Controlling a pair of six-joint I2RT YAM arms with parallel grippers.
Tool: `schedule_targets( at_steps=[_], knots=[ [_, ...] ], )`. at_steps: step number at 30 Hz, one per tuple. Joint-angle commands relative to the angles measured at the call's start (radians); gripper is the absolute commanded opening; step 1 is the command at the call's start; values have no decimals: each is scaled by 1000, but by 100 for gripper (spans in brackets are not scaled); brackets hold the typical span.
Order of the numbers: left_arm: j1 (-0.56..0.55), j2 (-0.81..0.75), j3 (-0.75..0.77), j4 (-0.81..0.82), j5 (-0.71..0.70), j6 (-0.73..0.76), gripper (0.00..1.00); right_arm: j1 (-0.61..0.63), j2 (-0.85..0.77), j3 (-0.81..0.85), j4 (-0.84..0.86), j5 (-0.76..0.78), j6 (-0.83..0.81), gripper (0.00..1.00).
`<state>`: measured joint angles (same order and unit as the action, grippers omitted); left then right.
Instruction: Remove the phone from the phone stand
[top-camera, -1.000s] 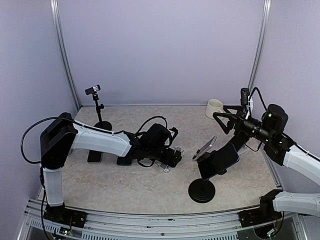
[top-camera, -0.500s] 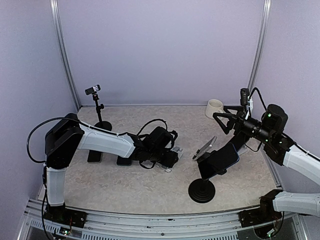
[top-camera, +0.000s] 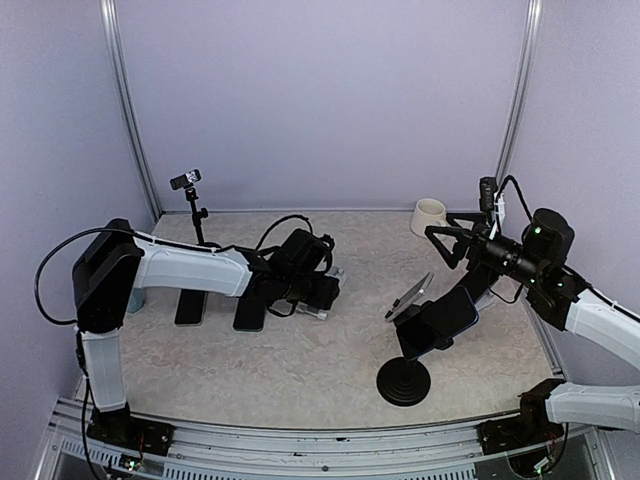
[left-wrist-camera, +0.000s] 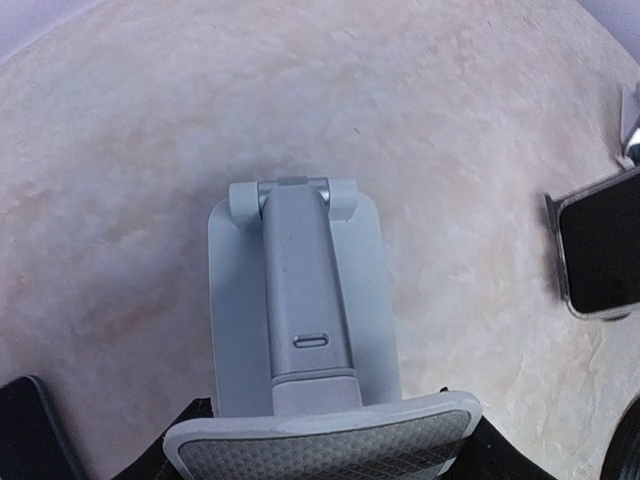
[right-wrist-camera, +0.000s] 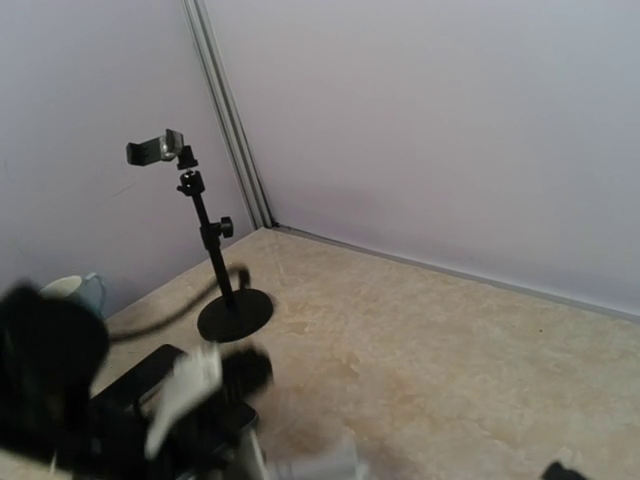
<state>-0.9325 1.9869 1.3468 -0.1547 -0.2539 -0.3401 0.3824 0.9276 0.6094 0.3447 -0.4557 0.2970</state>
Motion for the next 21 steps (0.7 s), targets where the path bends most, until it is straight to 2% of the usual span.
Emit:
schedule_targets(
  at_steps=[1, 9, 21],
  knots=[
    [73, -89, -15, 28, -46, -2, 44, -13, 8, 16, 8, 2, -2, 97],
    [184, -140, -38, 41, -84, -6, 43, -13, 9, 16, 4, 6, -6, 97],
    [312, -70, -7, 49, -74, 7, 41, -13, 4, 10, 2, 6, -5, 97]
  ],
)
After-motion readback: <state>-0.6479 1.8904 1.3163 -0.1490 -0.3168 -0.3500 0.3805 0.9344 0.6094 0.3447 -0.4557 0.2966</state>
